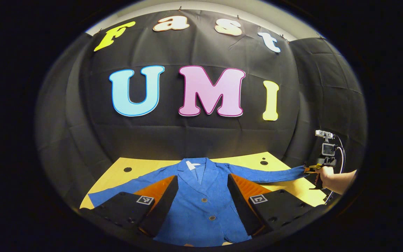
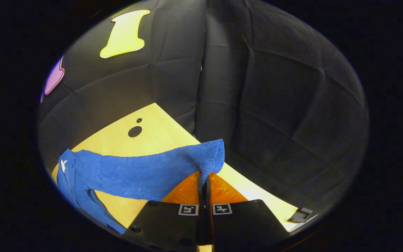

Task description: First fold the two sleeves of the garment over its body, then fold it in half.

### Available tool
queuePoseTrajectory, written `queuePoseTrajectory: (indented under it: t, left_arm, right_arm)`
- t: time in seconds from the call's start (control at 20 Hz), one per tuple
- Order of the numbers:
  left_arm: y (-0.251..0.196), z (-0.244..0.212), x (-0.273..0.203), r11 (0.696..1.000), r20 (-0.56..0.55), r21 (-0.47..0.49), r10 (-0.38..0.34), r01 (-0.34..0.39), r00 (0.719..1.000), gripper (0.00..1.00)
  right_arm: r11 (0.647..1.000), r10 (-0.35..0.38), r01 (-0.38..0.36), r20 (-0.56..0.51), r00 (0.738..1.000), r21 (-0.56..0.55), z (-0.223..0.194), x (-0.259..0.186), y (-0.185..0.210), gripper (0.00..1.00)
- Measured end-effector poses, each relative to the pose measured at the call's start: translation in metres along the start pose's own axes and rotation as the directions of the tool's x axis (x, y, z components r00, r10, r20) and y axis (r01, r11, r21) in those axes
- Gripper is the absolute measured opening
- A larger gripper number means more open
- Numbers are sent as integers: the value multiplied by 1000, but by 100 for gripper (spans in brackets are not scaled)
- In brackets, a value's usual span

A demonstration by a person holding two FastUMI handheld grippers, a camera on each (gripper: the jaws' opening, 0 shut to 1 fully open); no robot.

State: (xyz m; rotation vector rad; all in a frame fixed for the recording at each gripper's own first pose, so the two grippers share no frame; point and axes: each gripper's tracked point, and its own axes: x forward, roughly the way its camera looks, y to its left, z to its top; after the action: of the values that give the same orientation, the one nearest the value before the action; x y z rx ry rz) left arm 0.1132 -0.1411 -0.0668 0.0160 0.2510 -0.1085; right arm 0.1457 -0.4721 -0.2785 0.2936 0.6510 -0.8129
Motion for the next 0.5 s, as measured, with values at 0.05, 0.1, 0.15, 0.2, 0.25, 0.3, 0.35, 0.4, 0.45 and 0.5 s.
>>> queuePoseTrajectory:
  t: [0.05, 0.1, 0.15, 0.2, 0.25, 0.3, 0.35, 0.4, 0.45, 0.5]
  left_arm:
    - [5, -2, -4, 1000, 0, -10, 4, -4, 1000, 82]
    - [11, -1, -9, 1000, 1, -20, 9, -9, 1000, 82]
    - [18, -1, -14, 1000, 6, -29, 13, -13, 1000, 82]
    - [24, -2, -20, 999, 11, -35, 19, -18, 1000, 82]
    - [31, -1, -25, 999, 18, -37, 25, -25, 1000, 82]
    - [38, -2, -31, 999, 25, -38, 33, -32, 999, 81]
    - [45, -2, -37, 998, 29, -40, 43, -42, 999, 82]
    - [52, -4, -42, 998, 31, -45, 54, -52, 998, 81]
    - [59, -6, -48, 996, 34, -55, 65, -63, 997, 81]
    - [68, -7, -54, 995, 37, -68, 78, -75, 996, 82]
  right_arm:
    - [1000, 3, -3, 8, 1000, 3, 3, -9, 2, 1]
    - [1000, 8, -8, 21, 1000, 7, 5, -19, 8, 1]
    - [1000, 17, -17, 33, 999, 7, 9, -29, 11, 1]
    - [1000, 27, -27, 44, 999, 1, 14, -39, 18, 1]
    - [999, 41, -40, 58, 997, -13, 19, -50, 26, 1]
    - [998, 61, -58, 72, 996, -34, 25, -61, 37, 1]
    - [996, 78, -73, 90, 993, -59, 31, -69, 50, 1]
    - [993, 97, -89, 105, 990, -82, 38, -76, 65, 1]
    - [989, 121, -110, 114, 986, -99, 43, -83, 81, 1]
    - [984, 149, -136, 118, 982, -112, 45, -91, 99, 1]
